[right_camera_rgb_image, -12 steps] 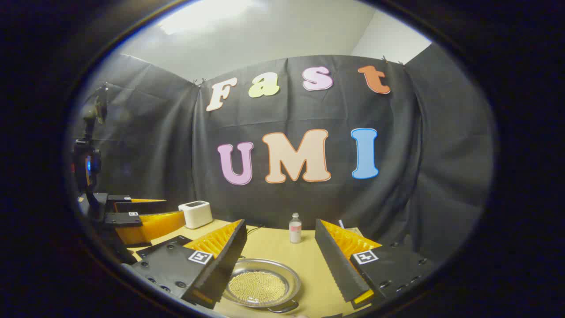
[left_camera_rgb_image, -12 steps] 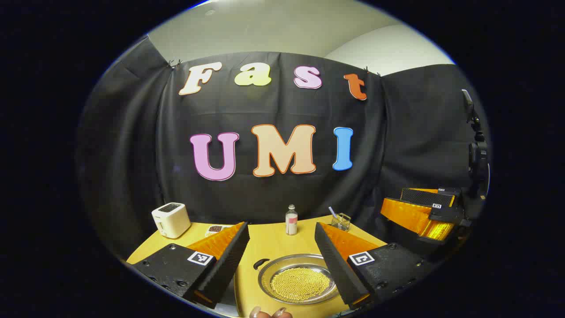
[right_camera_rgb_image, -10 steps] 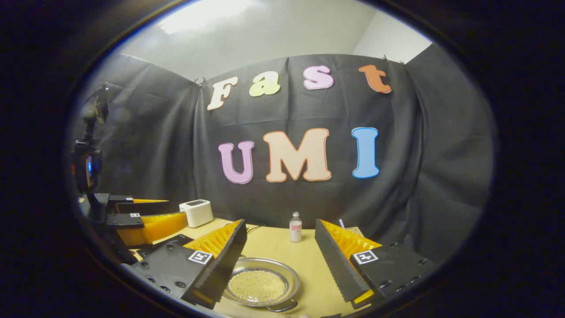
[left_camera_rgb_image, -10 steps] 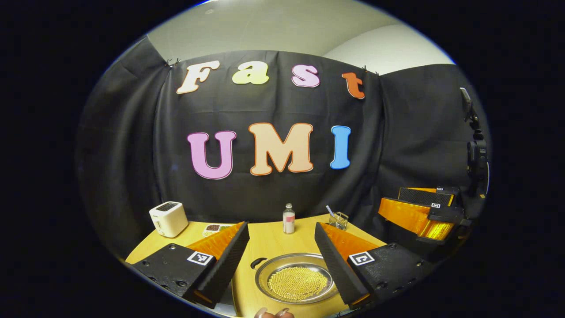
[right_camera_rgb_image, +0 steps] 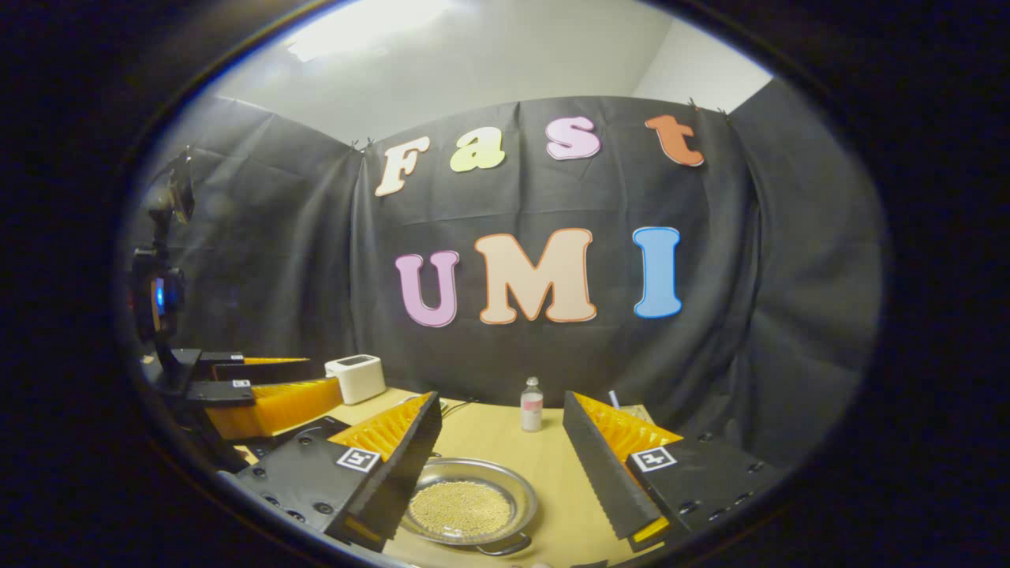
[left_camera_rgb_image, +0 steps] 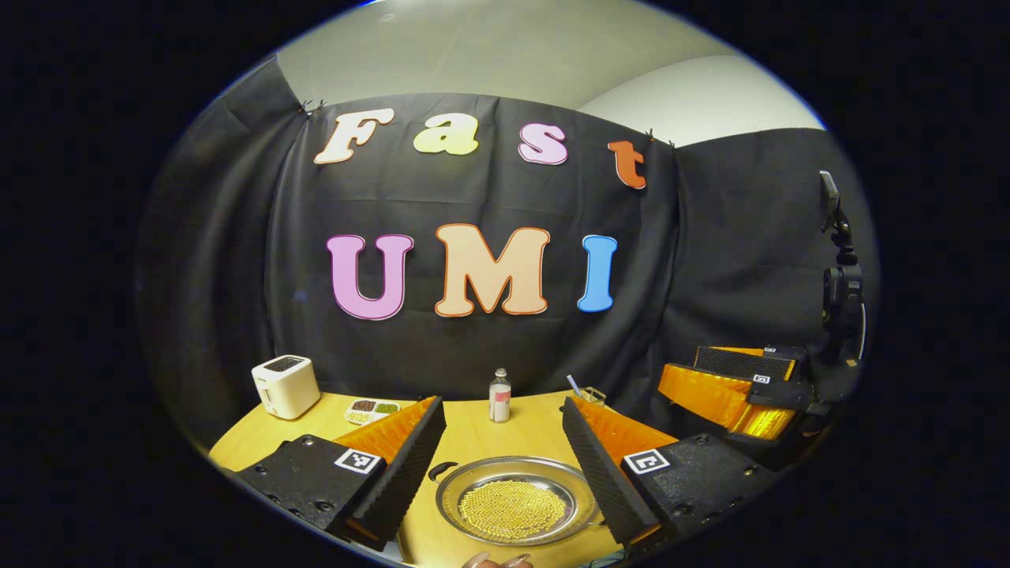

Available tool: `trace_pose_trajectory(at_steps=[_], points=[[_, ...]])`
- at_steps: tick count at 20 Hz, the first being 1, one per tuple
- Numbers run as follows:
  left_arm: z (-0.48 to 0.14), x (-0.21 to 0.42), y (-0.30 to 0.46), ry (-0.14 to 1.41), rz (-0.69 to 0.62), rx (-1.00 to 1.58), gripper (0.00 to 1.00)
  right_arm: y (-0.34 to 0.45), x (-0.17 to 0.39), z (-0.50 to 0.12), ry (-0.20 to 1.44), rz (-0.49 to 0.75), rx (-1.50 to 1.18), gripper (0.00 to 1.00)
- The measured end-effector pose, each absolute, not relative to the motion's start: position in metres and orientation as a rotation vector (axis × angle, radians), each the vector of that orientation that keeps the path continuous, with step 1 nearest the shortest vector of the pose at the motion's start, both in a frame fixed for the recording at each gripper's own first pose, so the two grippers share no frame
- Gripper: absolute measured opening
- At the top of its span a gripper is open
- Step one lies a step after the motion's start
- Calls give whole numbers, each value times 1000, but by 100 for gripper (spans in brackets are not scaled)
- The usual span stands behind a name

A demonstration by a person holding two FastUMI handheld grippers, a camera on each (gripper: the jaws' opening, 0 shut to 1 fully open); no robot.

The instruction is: First push the handle of the pot to place it horizontally, then grasp the pot with both hands and set it on the induction cooktop.

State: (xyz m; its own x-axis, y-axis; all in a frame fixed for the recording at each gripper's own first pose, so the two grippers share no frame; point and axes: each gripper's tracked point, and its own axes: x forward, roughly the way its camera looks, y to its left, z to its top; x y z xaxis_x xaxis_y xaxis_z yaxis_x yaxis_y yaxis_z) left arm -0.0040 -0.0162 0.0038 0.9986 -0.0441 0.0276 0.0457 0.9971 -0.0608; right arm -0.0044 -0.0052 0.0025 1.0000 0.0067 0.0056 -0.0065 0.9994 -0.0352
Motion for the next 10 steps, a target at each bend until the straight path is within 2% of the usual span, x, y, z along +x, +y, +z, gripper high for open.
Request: trace_pose_trajectory(at_steps=[1,2,3,4,5,6,8,9,10], points=[[3,-4,-14,-24,-43,-63,96,-4,-5,5,-16,4,-50,98],[1,-2,-14,-16,-40,-62,93,-2,-5,7,-23,5,-63,99],[-1,-3,-13,-10,-38,-63,96,-2,-5,6,-24,2,-76,99],[-1,-3,-12,-9,-38,-69,94,-2,-4,4,-20,3,-90,99],[-2,-2,-13,-10,-38,-75,96,-1,-4,0,-12,5,-101,99],[-2,-2,-13,-7,-39,-76,93,-1,-5,-2,-6,9,-106,99],[-6,-3,-12,5,-37,-67,96,0,-5,-4,4,2,-115,99],[-6,-3,-12,7,-38,-66,93,0,-5,-3,3,-2,-124,99],[-6,-2,-12,7,-39,-66,96,0,-5,-2,0,-4,-134,99]])
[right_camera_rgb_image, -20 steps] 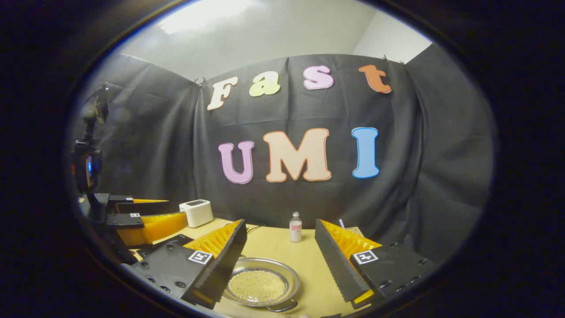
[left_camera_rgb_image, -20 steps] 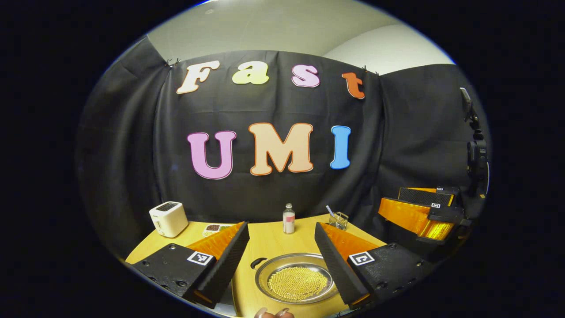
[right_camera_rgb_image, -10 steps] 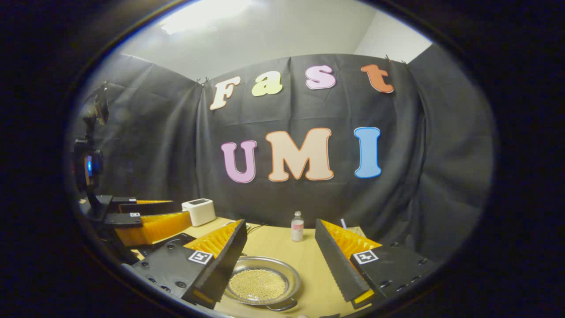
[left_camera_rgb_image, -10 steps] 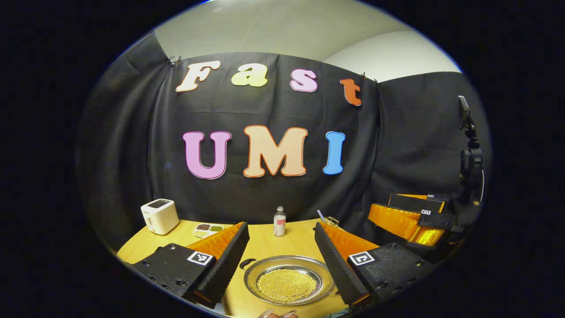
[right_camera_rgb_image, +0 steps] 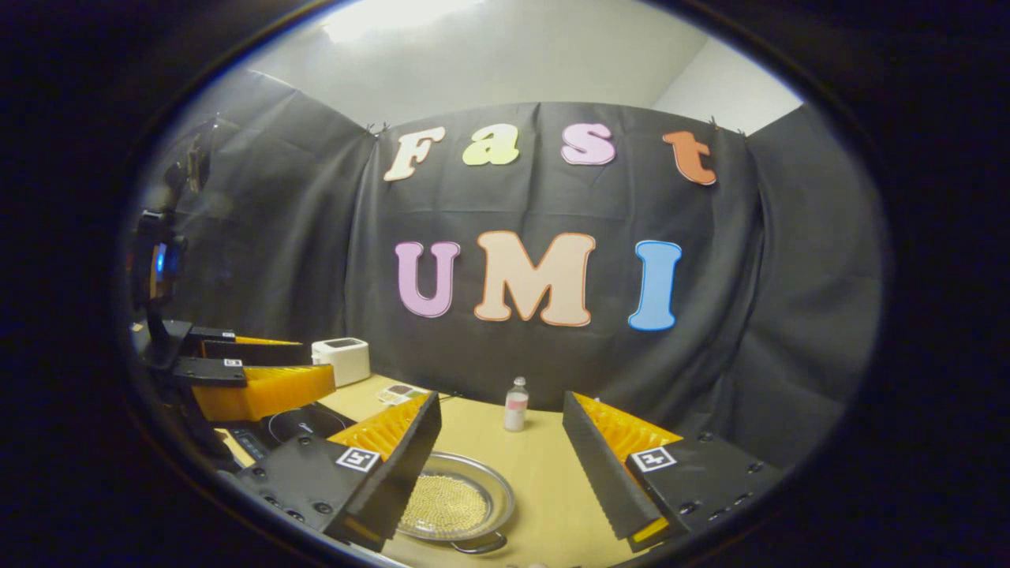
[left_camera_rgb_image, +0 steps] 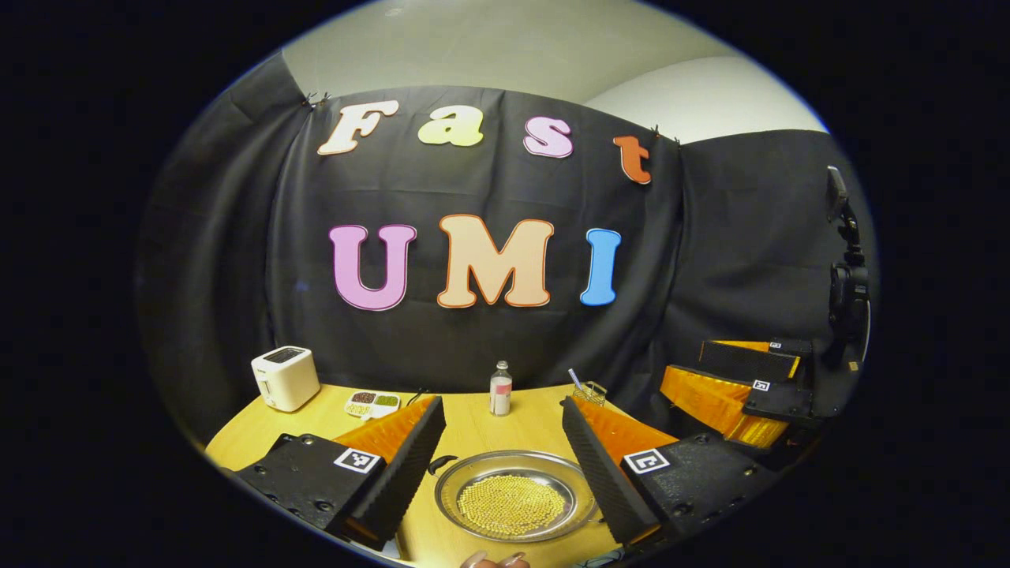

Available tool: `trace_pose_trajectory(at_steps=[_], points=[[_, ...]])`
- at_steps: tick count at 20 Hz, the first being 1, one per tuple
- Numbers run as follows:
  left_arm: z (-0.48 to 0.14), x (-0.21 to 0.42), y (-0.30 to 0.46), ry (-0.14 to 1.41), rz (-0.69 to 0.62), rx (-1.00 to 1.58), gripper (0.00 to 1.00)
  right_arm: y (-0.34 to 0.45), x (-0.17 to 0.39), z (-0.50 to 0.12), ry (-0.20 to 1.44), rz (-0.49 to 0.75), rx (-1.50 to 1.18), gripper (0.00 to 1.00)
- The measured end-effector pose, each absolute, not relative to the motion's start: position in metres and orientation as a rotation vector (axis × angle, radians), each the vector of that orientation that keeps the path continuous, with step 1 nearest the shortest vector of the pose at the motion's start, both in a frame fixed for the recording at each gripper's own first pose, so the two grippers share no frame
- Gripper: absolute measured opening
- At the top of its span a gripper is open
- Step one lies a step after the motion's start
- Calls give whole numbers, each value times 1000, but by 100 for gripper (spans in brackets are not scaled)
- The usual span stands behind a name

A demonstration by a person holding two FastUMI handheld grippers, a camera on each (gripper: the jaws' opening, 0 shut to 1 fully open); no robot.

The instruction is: First push the handle of the pot to place it horizontally, then grasp the pot with both hands and set it on the induction cooktop.

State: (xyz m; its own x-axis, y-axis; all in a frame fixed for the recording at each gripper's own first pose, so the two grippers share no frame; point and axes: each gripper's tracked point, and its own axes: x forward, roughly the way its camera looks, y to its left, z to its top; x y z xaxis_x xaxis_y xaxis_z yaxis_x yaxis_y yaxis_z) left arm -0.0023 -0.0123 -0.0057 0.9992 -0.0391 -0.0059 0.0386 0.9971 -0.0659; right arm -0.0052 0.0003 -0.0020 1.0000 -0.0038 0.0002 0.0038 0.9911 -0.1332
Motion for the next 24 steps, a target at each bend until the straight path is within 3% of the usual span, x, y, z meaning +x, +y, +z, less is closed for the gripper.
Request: trace_pose_trajectory(at_steps=[9,11,12,14,15,20,21,23,24], points=[[-8,-3,-17,20,-59,-43,93,-5,-7,-13,18,-25,-121,99],[-11,-4,-18,30,-59,-45,96,-7,-6,-14,19,-33,-103,99],[-12,-4,-18,34,-59,-47,93,-7,-6,-14,21,-31,-97,99],[-13,-3,-17,36,-58,-50,96,-7,-7,-16,29,-37,-88,94],[-13,-3,-16,37,-57,-49,96,-8,-6,-18,35,-39,-86,87],[-15,-4,-15,44,-55,-45,96,-4,-6,-25,63,-23,-79,88],[-15,-5,-16,44,-55,-44,96,-4,-4,-27,69,-23,-77,87],[-14,-5,-16,43,-56,-42,96,-2,-7,-27,76,-17,-74,62],[-14,-5,-16,43,-56,-43,96,0,-7,-27,79,-12,-73,60]])
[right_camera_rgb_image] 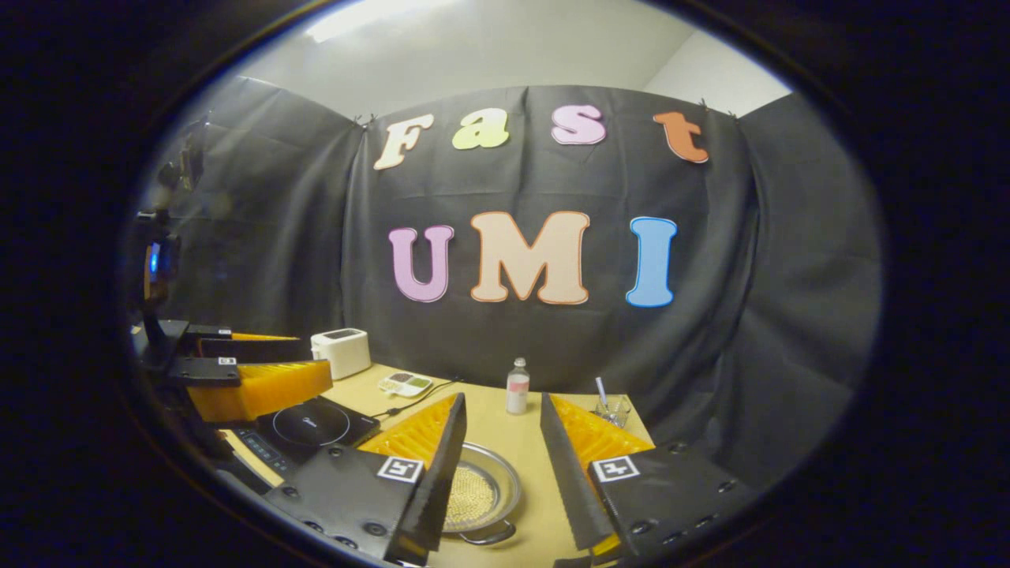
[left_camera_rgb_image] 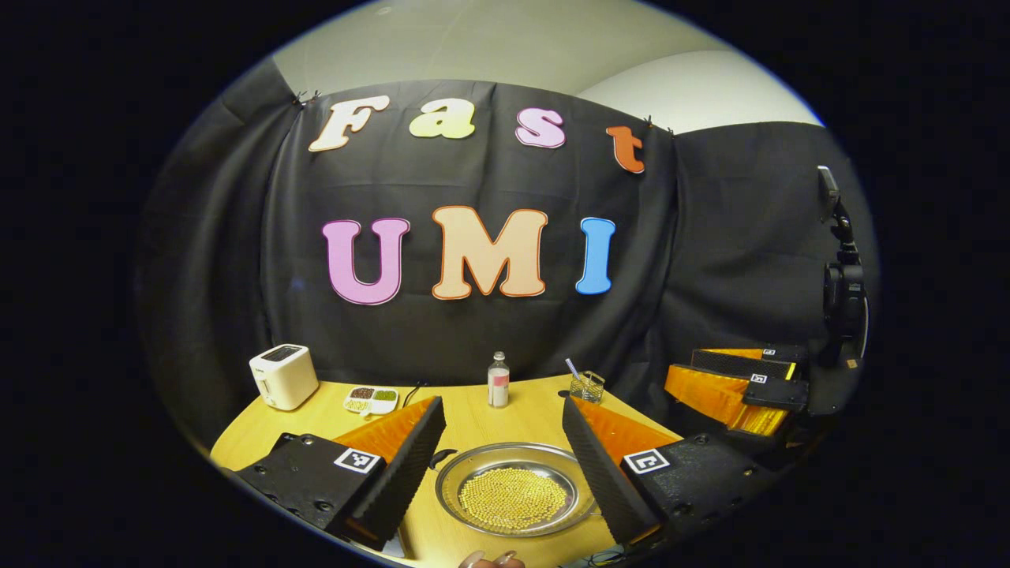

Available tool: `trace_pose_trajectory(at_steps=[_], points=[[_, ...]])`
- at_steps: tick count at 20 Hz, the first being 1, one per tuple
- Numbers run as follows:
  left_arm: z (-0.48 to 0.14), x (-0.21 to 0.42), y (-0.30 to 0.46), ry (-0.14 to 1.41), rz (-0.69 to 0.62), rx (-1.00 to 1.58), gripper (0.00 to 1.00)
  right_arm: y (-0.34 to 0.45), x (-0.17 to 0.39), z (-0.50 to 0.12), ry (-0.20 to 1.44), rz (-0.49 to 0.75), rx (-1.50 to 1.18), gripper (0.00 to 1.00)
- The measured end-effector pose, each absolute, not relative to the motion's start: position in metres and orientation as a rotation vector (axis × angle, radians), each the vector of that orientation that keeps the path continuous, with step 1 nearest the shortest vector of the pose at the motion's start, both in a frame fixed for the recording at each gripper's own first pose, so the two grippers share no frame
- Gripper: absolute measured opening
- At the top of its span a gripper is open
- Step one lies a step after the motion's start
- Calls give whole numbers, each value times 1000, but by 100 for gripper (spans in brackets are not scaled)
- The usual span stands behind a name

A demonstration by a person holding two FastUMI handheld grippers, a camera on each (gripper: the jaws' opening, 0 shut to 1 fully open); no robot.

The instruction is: First push the handle of the pot to place it horizontally, then grasp the pot with both hands and set it on the induction cooktop.

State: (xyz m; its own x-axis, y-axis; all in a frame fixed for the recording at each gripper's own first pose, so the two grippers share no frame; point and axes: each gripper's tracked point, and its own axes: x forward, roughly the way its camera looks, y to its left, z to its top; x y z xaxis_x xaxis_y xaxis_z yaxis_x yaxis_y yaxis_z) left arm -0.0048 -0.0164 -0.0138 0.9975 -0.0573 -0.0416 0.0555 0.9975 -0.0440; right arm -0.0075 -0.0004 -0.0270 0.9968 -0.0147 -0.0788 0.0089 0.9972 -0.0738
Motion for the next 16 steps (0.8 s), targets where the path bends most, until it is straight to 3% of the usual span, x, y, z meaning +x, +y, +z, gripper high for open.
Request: trace_pose_trajectory(at_steps=[1,2,3,8,9,11,16], points=[[-15,-5,-17,46,-58,-43,99,-1,-13,-25,83,-14,-74,63],[-16,-5,-18,49,-59,-43,93,-2,-10,-28,88,-10,-71,57],[-17,-5,-19,55,-62,-44,94,-1,-7,-31,93,-8,-66,51],[-15,-5,-24,50,-74,-39,96,-1,-15,-30,120,-5,-57,51],[-15,-5,-23,50,-72,-35,93,-7,-7,-39,123,-18,-51,37],[-15,-4,-22,50,-71,-33,96,-9,-7,-38,127,-26,-39,11],[-18,-4,-20,59,-51,-36,96,-11,-7,-43,149,-12,-44,13]])
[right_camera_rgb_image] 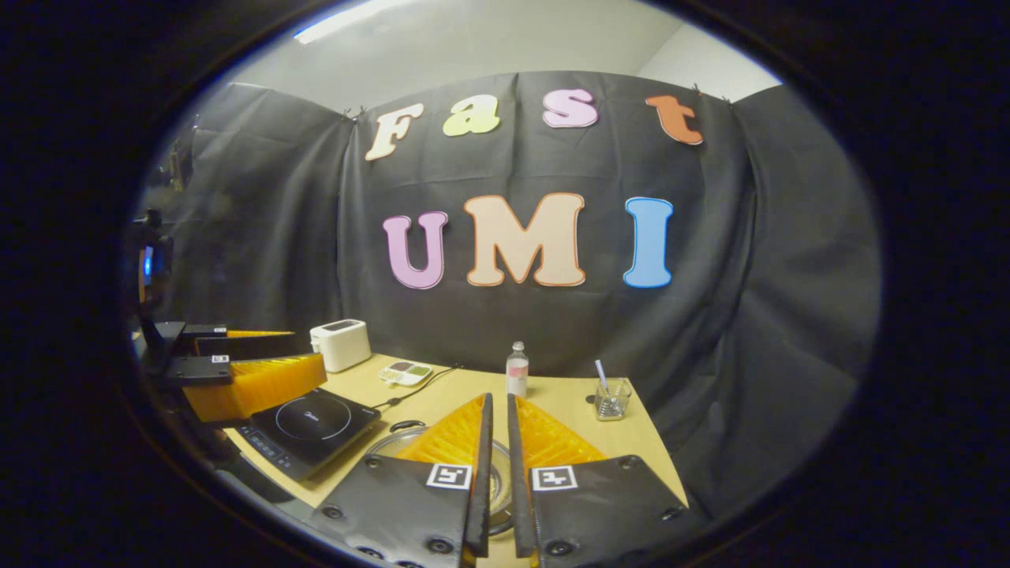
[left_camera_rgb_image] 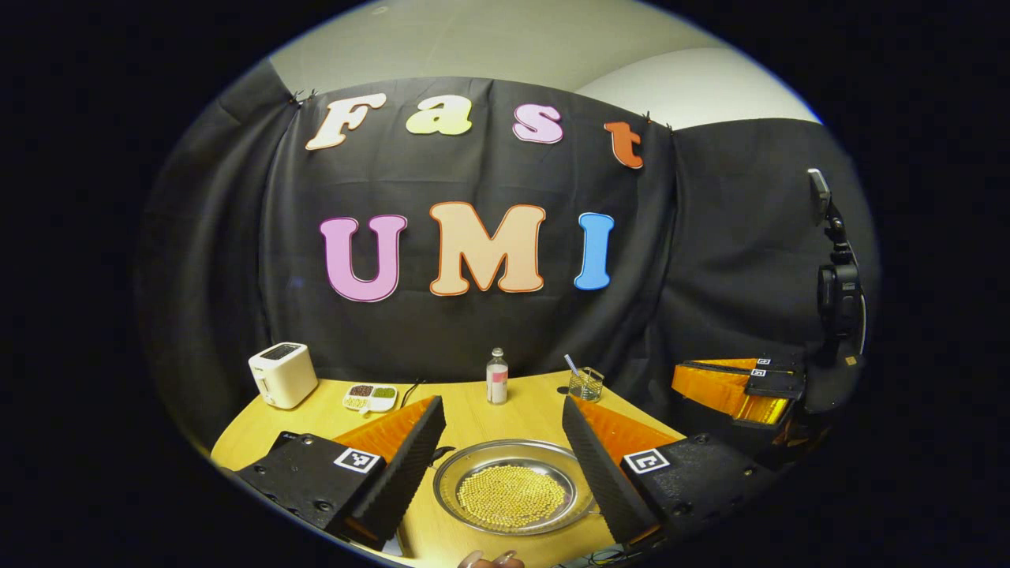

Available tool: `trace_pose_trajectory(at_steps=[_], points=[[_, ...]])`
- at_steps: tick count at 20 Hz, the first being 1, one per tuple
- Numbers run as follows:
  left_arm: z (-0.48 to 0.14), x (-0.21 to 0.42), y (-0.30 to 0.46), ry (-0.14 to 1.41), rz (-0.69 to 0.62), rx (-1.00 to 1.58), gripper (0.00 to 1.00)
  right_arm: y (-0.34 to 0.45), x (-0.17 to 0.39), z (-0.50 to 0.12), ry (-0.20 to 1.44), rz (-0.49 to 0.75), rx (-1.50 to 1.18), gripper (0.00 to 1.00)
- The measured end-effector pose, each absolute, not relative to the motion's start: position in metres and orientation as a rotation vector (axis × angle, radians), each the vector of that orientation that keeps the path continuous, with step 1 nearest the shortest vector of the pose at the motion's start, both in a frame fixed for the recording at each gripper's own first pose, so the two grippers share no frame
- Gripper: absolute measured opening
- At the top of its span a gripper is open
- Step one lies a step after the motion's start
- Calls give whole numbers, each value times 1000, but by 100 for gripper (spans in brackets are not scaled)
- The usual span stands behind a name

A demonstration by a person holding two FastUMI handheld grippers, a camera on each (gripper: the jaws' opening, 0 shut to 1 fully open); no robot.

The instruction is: First push the handle of the pot to place it horizontally, then grasp the pot with both hands and set it on the induction cooktop.

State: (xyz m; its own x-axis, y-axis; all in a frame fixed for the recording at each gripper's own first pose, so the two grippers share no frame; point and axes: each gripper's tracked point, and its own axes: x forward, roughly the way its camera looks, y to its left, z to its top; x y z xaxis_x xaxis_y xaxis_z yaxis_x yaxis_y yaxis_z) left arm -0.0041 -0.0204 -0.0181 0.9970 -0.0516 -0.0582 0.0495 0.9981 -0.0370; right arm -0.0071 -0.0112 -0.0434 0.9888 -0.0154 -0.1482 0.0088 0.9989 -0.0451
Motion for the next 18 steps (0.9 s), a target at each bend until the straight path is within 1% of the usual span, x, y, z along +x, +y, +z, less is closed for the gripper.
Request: trace_pose_trajectory(at_steps=[1,2,3,4,5,6,8,9,10,11,12,13,14,15,16,17,18], points=[[-18,-5,-21,60,-45,-33,96,-9,-8,-48,162,0,-44,17],[-18,-5,-20,61,-39,-29,94,-9,-8,-52,174,10,-47,14],[-19,-5,-20,62,-31,-27,94,-8,-8,-55,185,25,-51,17],[-19,-6,-20,64,-21,-28,96,-6,-6,-60,194,36,-57,14],[-20,-7,-21,65,-10,-31,96,-20,-25,-54,184,-13,-66,13],[-20,-8,-23,67,1,-33,96,-24,-20,-51,180,-9,-68,0],[-23,-11,-25,71,25,-43,96,-25,-12,-57,195,20,-60,6],[-24,-12,-27,75,37,-49,96,-27,-12,-61,208,39,-54,3],[-25,-13,-29,78,52,-51,96,-28,-13,-65,223,58,-51,3],[-26,-15,-28,78,70,-52,96,-28,-14,-69,237,79,-52,4],[-26,-16,-27,79,93,-49,96,-29,-15,-73,250,99,-55,7],[-27,-18,-26,79,117,-45,96,-30,-16,-77,267,121,-58,0],[-28,-18,-26,74,128,-47,96,-29,-18,-82,287,146,-61,4],[-25,-16,-29,55,130,-59,97,-28,-20,-89,306,168,-65,4],[-24,-15,-31,49,130,-72,94,-27,-22,-97,326,190,-69,4],[-25,-15,-32,45,130,-78,96,-27,-23,-104,348,204,-70,4],[-26,-14,-27,47,137,-68,96,-25,-23,-112,369,216,-70,4]])
